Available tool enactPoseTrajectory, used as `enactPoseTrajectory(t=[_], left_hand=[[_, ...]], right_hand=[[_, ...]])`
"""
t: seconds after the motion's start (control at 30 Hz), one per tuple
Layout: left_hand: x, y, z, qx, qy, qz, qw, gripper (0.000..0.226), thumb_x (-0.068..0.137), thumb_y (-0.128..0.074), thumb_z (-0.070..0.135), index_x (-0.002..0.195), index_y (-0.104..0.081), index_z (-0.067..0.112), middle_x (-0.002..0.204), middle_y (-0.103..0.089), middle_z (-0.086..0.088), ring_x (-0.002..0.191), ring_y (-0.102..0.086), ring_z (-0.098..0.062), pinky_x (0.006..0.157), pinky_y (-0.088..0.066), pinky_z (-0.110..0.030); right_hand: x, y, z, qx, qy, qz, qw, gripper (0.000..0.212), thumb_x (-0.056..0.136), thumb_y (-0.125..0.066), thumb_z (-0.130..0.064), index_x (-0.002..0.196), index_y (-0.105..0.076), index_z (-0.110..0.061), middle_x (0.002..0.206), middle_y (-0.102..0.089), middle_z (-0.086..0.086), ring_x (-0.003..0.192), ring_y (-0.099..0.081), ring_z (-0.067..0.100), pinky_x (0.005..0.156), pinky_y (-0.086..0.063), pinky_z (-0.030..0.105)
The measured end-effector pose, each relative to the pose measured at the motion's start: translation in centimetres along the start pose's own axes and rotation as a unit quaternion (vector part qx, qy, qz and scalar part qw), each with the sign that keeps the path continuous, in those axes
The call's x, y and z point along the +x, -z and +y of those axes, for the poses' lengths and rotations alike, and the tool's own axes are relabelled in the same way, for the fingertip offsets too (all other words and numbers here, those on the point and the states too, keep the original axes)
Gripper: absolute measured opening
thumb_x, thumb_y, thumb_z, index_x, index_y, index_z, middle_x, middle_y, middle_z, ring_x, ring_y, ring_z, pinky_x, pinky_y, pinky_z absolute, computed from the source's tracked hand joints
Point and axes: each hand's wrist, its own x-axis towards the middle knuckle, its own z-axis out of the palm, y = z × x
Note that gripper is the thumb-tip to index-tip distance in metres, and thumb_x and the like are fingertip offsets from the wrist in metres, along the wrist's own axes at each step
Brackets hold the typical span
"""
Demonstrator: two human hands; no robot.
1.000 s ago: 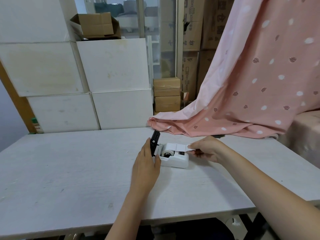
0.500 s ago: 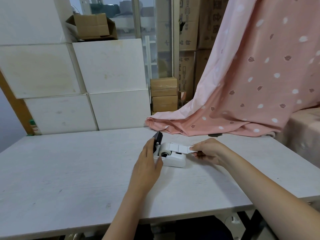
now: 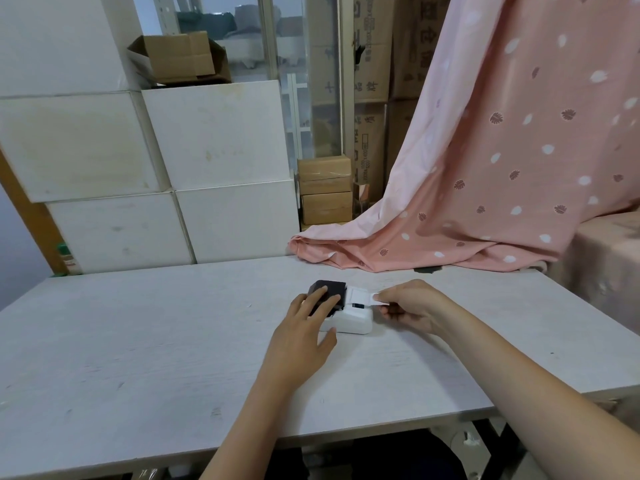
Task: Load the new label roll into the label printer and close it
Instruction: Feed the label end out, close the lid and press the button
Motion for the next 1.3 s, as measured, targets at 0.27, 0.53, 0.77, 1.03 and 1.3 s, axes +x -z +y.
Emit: enactPoseTrajectory(t=[0.27, 0.53, 0.77, 1.03, 1.3], left_hand=[[0.1, 0.0, -0.1, -0.007, 0.003, 0.004, 1.0, 0.057, 0.095, -0.054, 0.043, 0.15, -0.041, 0.038, 0.161, -0.033, 0.018, 0.146, -0.031, -0.012, 0.091, -0.058, -0.032], [0.1, -0.1, 0.0, 0.014, 0.007, -0.002, 1.0, 0.056, 0.097, -0.052, 0.044, 0.151, -0.039, 0.039, 0.161, -0.031, 0.02, 0.148, -0.028, -0.011, 0.087, -0.059, -0.031], [0.3, -0.2, 0.1, 0.039, 0.009, -0.018, 0.999, 0.057, 0.098, -0.051, 0.043, 0.153, -0.036, 0.038, 0.162, -0.03, 0.018, 0.149, -0.027, -0.014, 0.089, -0.058, -0.032], [0.4, -0.4, 0.2, 0.049, 0.011, -0.039, 0.998, 0.059, 0.096, -0.054, 0.04, 0.153, -0.038, 0.039, 0.162, -0.031, 0.016, 0.151, -0.026, -0.018, 0.088, -0.058, -0.032], [-0.1, -0.7, 0.3, 0.026, 0.018, 0.015, 0.999, 0.064, 0.087, -0.049, 0.056, 0.146, -0.051, 0.032, 0.159, -0.041, 0.01, 0.144, -0.039, -0.027, 0.1, -0.054, -0.042]], right_hand=[[1.4, 0.1, 0.4, 0.018, 0.018, 0.045, 0.999, 0.032, 0.11, -0.045, -0.013, 0.107, -0.067, 0.01, 0.094, -0.073, 0.026, 0.076, -0.067, 0.035, 0.07, -0.055, 0.037], [0.9, -1.4, 2.4, -0.157, 0.134, 0.008, 0.978, 0.055, 0.088, -0.04, 0.014, 0.112, -0.082, -0.012, 0.111, -0.081, 0.012, 0.094, -0.07, 0.028, 0.082, -0.055, 0.032], [0.5, -1.7, 3.7, -0.127, 0.161, -0.001, 0.979, 0.068, 0.079, -0.034, 0.019, 0.114, -0.081, -0.017, 0.101, -0.08, 0.003, 0.093, -0.068, 0.021, 0.078, -0.053, 0.029], [-0.2, -2.0, 4.4, -0.115, 0.198, 0.019, 0.973, 0.076, 0.079, -0.032, 0.023, 0.095, -0.078, -0.035, 0.101, -0.079, -0.01, 0.11, -0.07, 0.018, 0.1, -0.052, 0.032], [-0.7, -2.4, 4.6, -0.11, 0.213, 0.044, 0.97, 0.055, 0.09, -0.041, 0.015, 0.114, -0.08, -0.014, 0.108, -0.079, -0.005, 0.106, -0.071, 0.011, 0.086, -0.054, 0.022]])
